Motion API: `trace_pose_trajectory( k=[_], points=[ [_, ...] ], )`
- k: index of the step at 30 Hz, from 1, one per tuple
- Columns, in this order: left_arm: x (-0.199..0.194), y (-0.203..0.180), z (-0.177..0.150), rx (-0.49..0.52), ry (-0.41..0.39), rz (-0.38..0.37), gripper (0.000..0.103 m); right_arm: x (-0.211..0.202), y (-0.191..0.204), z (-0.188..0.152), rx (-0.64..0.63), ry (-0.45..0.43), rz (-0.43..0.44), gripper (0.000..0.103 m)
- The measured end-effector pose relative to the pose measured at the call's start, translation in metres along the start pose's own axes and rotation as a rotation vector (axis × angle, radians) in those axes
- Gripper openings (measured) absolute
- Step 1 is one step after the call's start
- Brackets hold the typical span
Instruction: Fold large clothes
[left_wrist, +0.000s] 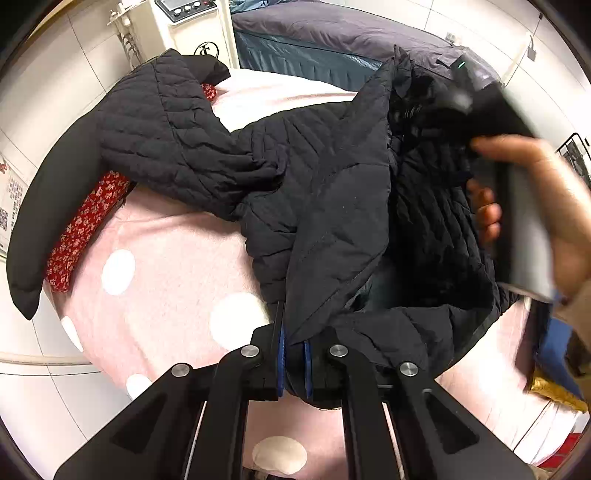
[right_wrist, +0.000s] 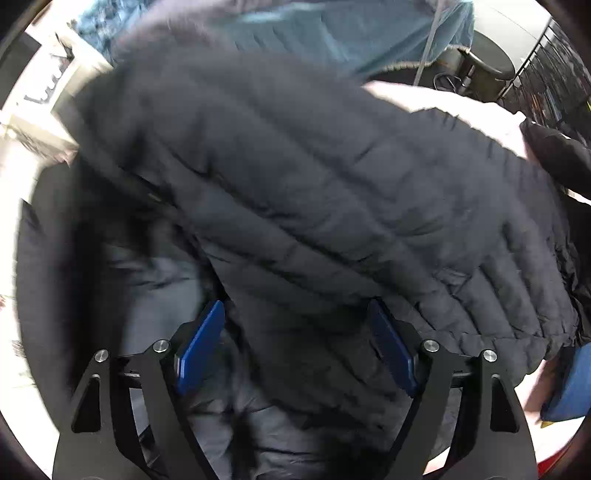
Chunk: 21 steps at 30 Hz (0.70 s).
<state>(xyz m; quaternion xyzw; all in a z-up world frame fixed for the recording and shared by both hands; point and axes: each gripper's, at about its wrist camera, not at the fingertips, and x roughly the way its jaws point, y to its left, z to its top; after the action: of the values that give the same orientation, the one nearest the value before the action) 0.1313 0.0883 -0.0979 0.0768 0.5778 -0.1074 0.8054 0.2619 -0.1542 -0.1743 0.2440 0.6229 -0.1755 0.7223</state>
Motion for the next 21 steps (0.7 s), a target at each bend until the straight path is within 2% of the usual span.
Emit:
trace_pose_trajectory(
  k=[1,3,4,7,10,12,16,18,21],
  points=[
    [-0.001,0.002,-0.001,0.002,-0.001,0.002,0.007,0.003,-0.003,-0.002,-0.014,-0.013,-0.025,0.038],
    [-0.002,0.006,-0.003,-0.007,-0.002,0.0,0.007,0.001,-0.02,-0.006,-0.015,-0.056,-0.02,0.018],
    [-0.001,0.01,-0.004,-0.014,0.002,-0.002,0.007,-0.004,-0.029,-0.009,-0.006,-0.067,0.008,0.015],
    [0.0,0.018,-0.009,-0.015,0.012,-0.004,0.007,-0.038,-0.058,-0.027,-0.035,-0.117,0.068,0.012],
    [-0.001,0.024,-0.012,0.009,0.019,-0.012,0.007,-0.092,-0.093,-0.066,-0.153,-0.224,0.04,0.011],
    [-0.004,0.028,-0.015,0.045,0.022,-0.018,0.007,-0.125,-0.126,-0.093,-0.19,-0.252,0.018,0.01],
    [-0.007,0.036,-0.018,0.091,0.039,-0.023,0.007,-0.174,-0.197,-0.138,-0.205,-0.258,-0.061,0.009],
    [-0.007,0.042,-0.019,0.091,0.044,-0.062,0.007,-0.193,-0.222,-0.164,-0.219,-0.247,-0.119,0.009],
    [-0.011,0.051,-0.034,0.142,0.036,-0.159,0.008,-0.2,-0.257,-0.207,-0.225,-0.168,-0.127,0.009]
  ],
)
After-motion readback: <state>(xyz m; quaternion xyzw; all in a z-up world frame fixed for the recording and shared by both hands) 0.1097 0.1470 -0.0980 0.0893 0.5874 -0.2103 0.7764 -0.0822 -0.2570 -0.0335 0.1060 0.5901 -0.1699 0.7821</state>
